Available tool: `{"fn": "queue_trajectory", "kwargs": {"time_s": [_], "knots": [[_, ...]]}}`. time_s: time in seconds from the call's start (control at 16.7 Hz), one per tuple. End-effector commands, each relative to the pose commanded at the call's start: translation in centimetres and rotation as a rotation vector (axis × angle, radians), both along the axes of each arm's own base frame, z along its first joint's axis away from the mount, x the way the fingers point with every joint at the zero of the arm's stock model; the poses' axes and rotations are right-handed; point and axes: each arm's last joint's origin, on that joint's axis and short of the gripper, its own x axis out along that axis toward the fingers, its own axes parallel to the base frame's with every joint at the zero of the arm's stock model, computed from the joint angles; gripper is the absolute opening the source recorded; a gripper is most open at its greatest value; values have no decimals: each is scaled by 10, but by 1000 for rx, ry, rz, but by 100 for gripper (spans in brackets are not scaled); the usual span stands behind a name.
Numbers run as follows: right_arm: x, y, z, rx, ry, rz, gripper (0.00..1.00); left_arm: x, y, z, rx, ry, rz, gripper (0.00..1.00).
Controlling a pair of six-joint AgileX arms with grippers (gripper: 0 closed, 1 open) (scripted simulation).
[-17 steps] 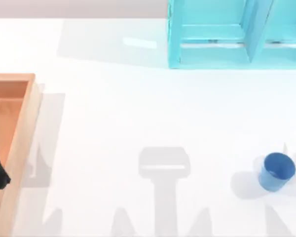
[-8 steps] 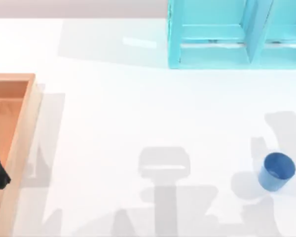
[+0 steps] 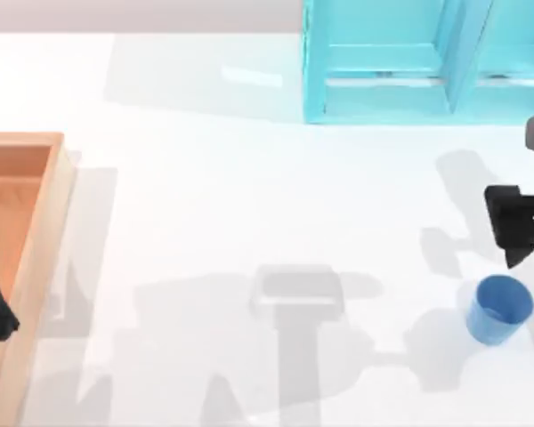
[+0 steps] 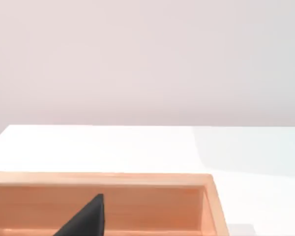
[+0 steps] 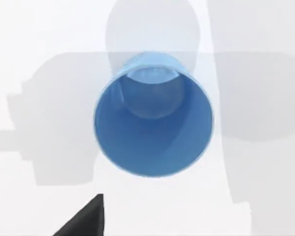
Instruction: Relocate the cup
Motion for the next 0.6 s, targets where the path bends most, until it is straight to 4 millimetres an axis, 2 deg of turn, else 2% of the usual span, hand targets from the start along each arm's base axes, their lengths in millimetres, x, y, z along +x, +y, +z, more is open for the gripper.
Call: {"fn": "queue_trajectory", "kwargs": {"time_s": [0.36,0.48,0.6], "knots": [[2,0,-1,-3,10,-3,100,0,0,0,0,0,0,100],[3,0,-12,-5,16,-1,100,0,0,0,0,0,0,100],[5,1,-31,-5,14,1,100,0,0,0,0,0,0,100]]}}
